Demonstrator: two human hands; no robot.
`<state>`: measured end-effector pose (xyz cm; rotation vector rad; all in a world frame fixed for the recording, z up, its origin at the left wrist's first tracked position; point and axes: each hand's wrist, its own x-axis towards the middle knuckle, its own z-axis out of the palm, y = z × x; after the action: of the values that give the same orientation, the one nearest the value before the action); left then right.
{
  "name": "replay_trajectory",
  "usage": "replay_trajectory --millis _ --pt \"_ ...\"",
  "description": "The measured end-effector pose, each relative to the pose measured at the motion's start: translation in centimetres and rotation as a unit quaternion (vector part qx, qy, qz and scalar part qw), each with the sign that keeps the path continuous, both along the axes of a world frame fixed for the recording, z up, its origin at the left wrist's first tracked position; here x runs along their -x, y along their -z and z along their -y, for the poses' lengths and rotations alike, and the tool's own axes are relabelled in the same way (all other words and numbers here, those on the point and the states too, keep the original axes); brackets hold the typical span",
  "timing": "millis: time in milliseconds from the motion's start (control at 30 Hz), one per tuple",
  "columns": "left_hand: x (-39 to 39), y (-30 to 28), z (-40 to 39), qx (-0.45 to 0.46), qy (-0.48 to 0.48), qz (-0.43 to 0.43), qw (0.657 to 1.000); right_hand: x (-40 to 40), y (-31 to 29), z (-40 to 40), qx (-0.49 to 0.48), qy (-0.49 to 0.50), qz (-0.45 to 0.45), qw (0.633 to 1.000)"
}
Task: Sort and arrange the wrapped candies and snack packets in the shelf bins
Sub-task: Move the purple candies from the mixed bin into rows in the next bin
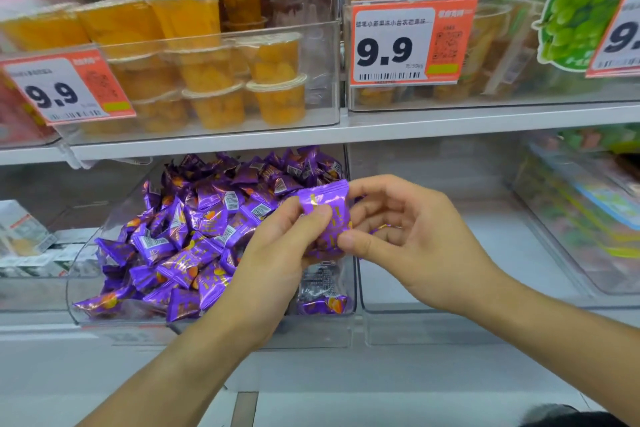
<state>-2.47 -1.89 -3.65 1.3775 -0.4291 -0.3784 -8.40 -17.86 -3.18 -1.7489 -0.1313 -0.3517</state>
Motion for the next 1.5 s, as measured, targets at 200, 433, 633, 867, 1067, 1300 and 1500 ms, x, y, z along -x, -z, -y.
replay_trajectory --millis 200,433,633,867,1067,1300,1500 --pt "0.4 -0.1 0.2 0.007 -0.053 0.055 0.997 0.5 -0.1 -0.8 -0.017 -0.009 -0.004 1.000" --pt "0.8 0.1 0.7 0.040 -0.120 0.039 0.991 0.0 0.7 -1.4 -0.108 0.003 -0.062 0.992" --pt "1.0 -0.2 0.5 0.003 -0.109 0.074 0.991 0.5 0.6 -1.0 -0.020 0.003 -0.040 0.999" --pt "1.3 0.2 0.5 -0.047 -0.114 0.126 0.984 0.6 0.6 -0.9 -0.012 -0.011 -0.008 1.000" --pt "0.0 0.5 0.2 -0.064 -0.044 0.120 0.990 -0.5 0.4 2.1 0.039 0.037 0.020 0.998" --pt "-0.9 3.5 -0.3 -0.320 0.069 0.207 0.922 -3.2 2.0 9.5 0.323 0.077 -0.090 0.939" --pt "-1.1 4.1 -0.2 -0.316 0.079 0.199 0.924 -5.6 6.0 9.3 0.462 -0.052 -0.213 0.859"
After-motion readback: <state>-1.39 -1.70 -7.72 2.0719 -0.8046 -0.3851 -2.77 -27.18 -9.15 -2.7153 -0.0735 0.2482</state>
